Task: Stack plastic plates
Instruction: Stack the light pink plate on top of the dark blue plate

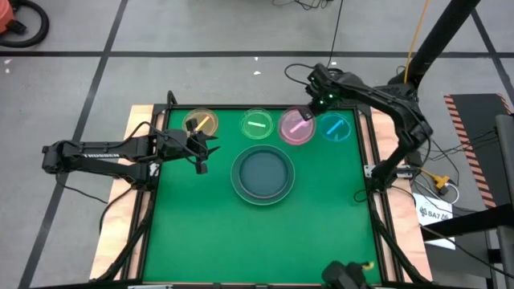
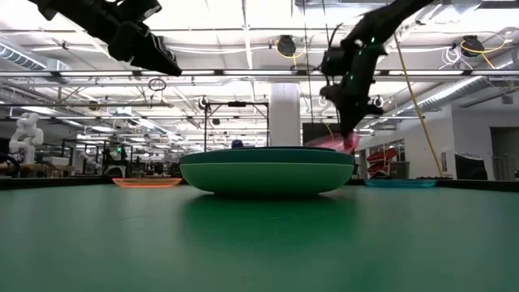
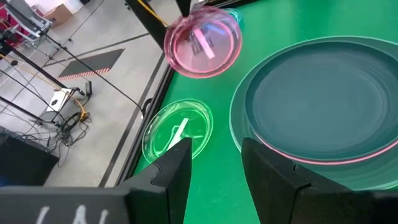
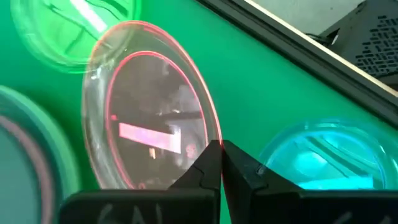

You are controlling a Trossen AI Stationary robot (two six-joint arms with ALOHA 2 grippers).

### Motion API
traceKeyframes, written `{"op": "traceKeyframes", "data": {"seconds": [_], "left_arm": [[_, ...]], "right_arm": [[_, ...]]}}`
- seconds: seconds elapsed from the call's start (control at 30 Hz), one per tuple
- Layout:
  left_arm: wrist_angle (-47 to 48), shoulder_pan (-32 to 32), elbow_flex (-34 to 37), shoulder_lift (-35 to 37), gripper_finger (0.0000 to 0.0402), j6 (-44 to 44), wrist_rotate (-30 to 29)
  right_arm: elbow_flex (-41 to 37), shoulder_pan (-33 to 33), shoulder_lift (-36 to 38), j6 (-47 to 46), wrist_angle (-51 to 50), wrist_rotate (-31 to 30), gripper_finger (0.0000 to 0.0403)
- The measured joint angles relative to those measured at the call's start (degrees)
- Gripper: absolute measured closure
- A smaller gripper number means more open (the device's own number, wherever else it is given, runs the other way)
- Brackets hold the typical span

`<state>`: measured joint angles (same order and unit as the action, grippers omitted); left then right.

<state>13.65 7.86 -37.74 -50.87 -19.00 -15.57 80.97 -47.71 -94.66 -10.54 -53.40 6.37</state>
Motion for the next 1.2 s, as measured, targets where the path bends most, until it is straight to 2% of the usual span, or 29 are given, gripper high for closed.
{"op": "traceKeyframes", "data": {"seconds": [0.27,0.5,0.9,1.2], "left_arm": [[0.02,-0.01,0.0,0.01,0.0252,0.0,0.01],[0.02,-0.01,0.0,0.0,0.0252,0.1,0.02],[0.02,-0.01,0.0,0.02,0.0252,1.14,0.0],[0.04,-0.01,0.0,0.01,0.0252,1.31,0.02]], "right_arm": [[0.0,4.28,9.68,-6.05,-1.13,7.51,0.0402],[0.0,12.29,13.83,-11.74,1.92,7.39,0.0403],[0.02,27.93,8.89,-15.89,11.0,5.75,0.0403],[0.0,33.41,0.69,-15.96,12.62,1.83,0.0403]]}}
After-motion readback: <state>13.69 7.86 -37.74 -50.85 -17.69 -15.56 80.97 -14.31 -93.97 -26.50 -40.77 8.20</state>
